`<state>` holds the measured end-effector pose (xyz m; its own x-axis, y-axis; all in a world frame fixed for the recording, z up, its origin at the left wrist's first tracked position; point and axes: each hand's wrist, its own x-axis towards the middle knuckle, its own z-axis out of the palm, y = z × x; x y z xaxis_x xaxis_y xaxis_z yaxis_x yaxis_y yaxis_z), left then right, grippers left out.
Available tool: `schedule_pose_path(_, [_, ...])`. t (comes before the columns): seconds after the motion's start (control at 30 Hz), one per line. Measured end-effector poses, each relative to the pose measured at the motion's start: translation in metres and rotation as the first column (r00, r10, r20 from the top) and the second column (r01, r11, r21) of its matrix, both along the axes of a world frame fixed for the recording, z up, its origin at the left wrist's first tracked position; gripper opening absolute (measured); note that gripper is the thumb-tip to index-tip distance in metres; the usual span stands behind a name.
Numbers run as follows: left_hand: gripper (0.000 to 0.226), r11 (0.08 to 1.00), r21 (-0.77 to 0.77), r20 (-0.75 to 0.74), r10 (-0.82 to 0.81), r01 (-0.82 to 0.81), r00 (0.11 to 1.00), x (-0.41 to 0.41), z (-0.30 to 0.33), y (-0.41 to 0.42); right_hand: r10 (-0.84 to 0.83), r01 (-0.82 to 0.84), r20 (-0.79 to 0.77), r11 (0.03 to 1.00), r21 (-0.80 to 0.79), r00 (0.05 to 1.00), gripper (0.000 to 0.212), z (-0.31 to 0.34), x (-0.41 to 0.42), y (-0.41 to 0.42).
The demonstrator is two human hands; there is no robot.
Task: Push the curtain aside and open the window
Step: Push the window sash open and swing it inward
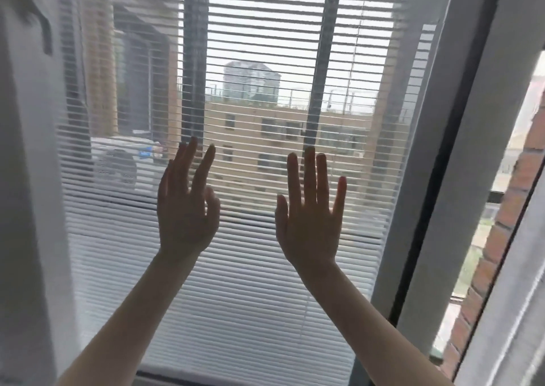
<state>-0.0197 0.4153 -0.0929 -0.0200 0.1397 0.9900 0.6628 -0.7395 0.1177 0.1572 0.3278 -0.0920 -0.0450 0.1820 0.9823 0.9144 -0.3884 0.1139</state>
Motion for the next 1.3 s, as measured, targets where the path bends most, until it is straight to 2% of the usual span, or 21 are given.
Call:
schedule_pose_path(0.2, [0.052,0.999,-0.046,0.034,-0.021,0.023,0.999,-0.021,0.002,-0.007,0.046,-0.046,-0.017,0.999,-0.027,0.999,0.061,0.000,-0.039,0.026])
schedule_pose_path(0.33, [0.051,0.988,-0.150,0.094,-0.025,0.039,0.995,-0.034,-0.005,-0.005,0.081,-0.084,-0.036,0.994,-0.068,0.996,0.058,0.006,-0.075,0.037])
schedule_pose_path(0.4, [0.054,0.974,-0.221,0.117,-0.032,0.058,0.993,-0.037,-0.012,-0.004,0.194,-0.196,-0.026,0.977,-0.085,0.981,0.053,0.012,-0.090,0.035])
schedule_pose_path(0.47, [0.055,0.966,-0.251,0.113,-0.024,0.052,0.993,-0.037,-0.019,-0.005,0.385,-0.384,-0.015,0.918,-0.095,0.923,0.048,0.020,-0.093,0.025])
schedule_pose_path(0.53, [0.053,0.971,-0.238,0.083,-0.005,0.024,0.997,-0.033,-0.024,-0.008,0.487,-0.487,-0.020,0.872,-0.054,0.873,0.049,0.027,-0.085,0.008])
schedule_pose_path(0.63, [0.056,0.980,-0.198,0.033,-0.032,0.038,0.999,-0.024,-0.033,-0.016,0.430,-0.425,-0.047,0.901,0.088,0.902,0.056,0.025,-0.059,-0.022])
schedule_pose_path(0.7, [0.055,0.985,-0.158,-0.016,-0.069,0.066,0.997,-0.015,-0.042,-0.021,0.424,-0.398,-0.160,0.901,0.171,0.892,0.063,0.016,-0.040,-0.039])
schedule_pose_path(0.77, [0.054,0.985,-0.144,-0.075,-0.107,0.095,0.991,-0.005,-0.049,-0.028,0.493,-0.448,-0.303,0.869,0.209,0.815,0.070,0.004,-0.023,-0.049])
schedule_pose_path(0.8, [0.055,0.984,-0.152,-0.096,-0.111,0.096,0.989,-0.001,-0.051,-0.029,0.556,-0.521,-0.363,0.830,0.200,0.747,0.072,-0.002,-0.017,-0.051])
schedule_pose_path(0.87, [0.058,0.983,-0.177,-0.117,-0.070,0.048,0.991,0.004,-0.054,-0.029,0.682,-0.705,-0.466,0.691,0.158,0.564,0.075,-0.013,-0.009,-0.055])
schedule_pose_path(0.9, [0.061,0.983,-0.186,-0.131,-0.031,0.006,0.991,0.003,-0.055,-0.026,0.709,-0.762,-0.503,0.632,0.141,0.494,0.077,-0.016,-0.007,-0.055])
schedule_pose_path(0.93, [0.064,0.982,-0.184,-0.153,0.011,-0.039,0.988,0.002,-0.056,-0.022,0.712,-0.785,-0.527,0.606,0.127,0.464,0.079,-0.017,-0.005,-0.055])
schedule_pose_path(1.03, [0.072,0.982,-0.152,-0.207,0.078,-0.111,0.975,-0.006,-0.059,-0.008,0.700,-0.787,-0.551,0.606,0.120,0.455,0.079,-0.017,-0.003,-0.052])
schedule_pose_path(1.3, [0.076,0.977,-0.155,-0.225,0.107,-0.144,0.968,-0.030,-0.058,0.016,0.717,-0.799,-0.515,0.594,0.097,0.470,0.079,-0.016,-0.021,-0.034])
